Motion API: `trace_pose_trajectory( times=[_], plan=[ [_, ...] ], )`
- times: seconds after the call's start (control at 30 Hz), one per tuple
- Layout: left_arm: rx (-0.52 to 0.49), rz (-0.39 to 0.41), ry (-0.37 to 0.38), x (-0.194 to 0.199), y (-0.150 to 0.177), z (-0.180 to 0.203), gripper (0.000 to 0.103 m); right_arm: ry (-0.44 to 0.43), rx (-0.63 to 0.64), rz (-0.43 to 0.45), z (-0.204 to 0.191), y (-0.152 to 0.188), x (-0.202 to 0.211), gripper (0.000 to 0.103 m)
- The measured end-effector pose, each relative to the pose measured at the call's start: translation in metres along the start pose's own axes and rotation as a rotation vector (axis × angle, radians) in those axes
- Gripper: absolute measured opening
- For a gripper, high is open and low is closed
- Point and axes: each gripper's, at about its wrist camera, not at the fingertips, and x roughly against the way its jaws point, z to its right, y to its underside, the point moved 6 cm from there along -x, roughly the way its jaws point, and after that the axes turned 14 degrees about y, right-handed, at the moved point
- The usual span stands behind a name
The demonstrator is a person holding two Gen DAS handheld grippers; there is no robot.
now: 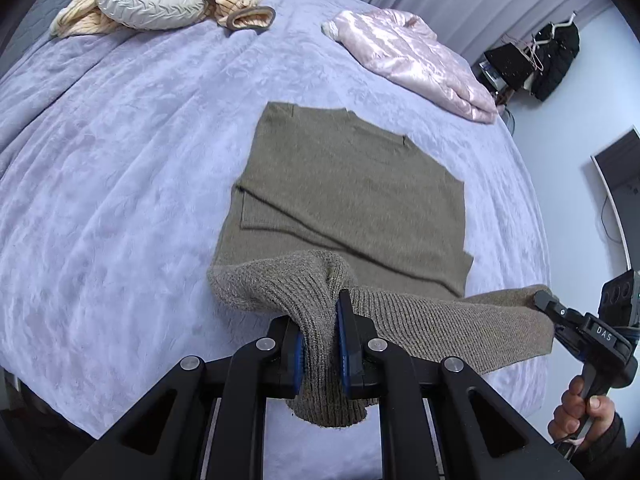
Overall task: Fold small clothes
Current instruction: 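Lift the hem with both grippers and carry it over toward the collar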
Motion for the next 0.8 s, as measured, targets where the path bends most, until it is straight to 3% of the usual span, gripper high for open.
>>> trace_pose_trajectory(
  times=[0.2,0.37,0.8],
  plan=[
    [-0.012,0.005,-0.088,-0.012,-0.018,0.014,0.015,-0.001,0.018,-0.023,0.001,-0.030,-0.006,0.015],
    [-0.014,0.003,-0.116,-0.021,-0.037,0.021,0.015,0.017,0.080,-0.042,-0.005,-0.049,-0.014,0.015],
    [-0.047,-0.024,-0.065,-0.038,-0.089,0.017,0.015,0.091,0.050,0.000,-0.020,-0.096,-0.024,0.015]
  ],
)
